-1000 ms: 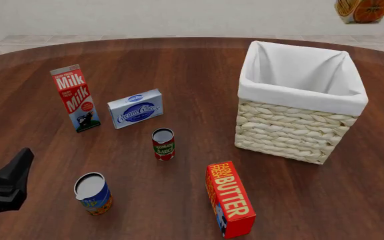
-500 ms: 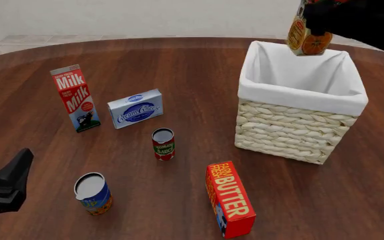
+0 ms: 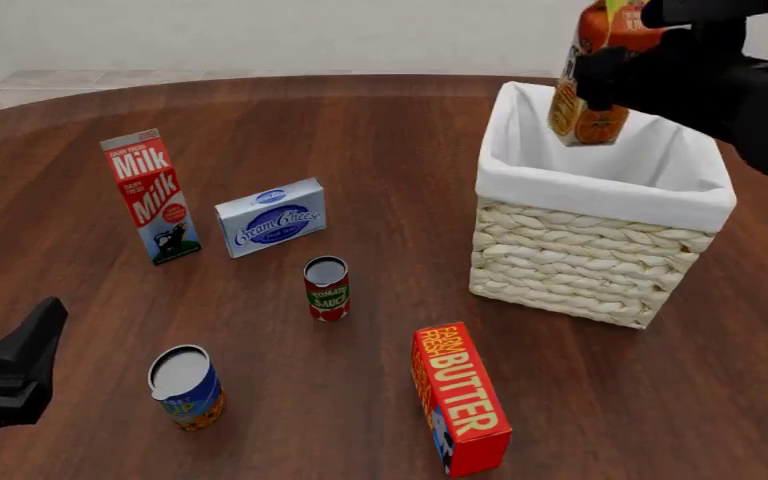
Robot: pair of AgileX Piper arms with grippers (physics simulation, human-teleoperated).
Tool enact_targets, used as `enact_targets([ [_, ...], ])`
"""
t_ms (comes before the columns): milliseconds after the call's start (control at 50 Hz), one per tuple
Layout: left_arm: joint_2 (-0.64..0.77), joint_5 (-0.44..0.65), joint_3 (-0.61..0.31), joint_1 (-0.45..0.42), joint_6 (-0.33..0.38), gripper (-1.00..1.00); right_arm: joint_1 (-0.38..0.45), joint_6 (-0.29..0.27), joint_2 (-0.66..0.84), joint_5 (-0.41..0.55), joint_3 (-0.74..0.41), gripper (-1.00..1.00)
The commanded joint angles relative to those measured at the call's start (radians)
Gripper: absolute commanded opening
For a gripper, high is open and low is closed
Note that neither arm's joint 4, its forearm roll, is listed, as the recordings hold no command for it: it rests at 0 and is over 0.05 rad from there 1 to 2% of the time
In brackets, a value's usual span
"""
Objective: Pick up the orange juice, and put it in the basket.
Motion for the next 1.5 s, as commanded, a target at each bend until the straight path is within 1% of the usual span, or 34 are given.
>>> enact_targets([
  [20, -0.004, 0.003, 0.000, 0.001, 0.002, 1.00, -0.002, 0.017, 0.052, -0.026, -0.012, -1.00],
  [240, 0.004, -0.002, 0.000, -0.004, 0.002, 1.00, -0.015, 0.008, 0.095, -0.027, -0.034, -1.00],
  [500, 0.007, -0.008, 0.001, -0.003, 0.001, 1.00, -0.006, 0.002, 0.094, -0.038, 0.000, -1.00],
  [1240, 0.007, -0.005, 0.000, -0.005, 0.004, 1.00, -0.009, -0.004, 0.092, -0.056, 0.031, -1.00],
  [1260, 0.006, -0.004, 0.000, -0.005, 0.004, 1.00, -0.009, -0.005, 0.091, -0.057, 0.032, 1.00],
  [1500, 0.005, -0.003, 0.000, -0.006, 0.004, 1.00, -0.020, -0.010, 0.076, -0.054, 0.032, 1.00],
])
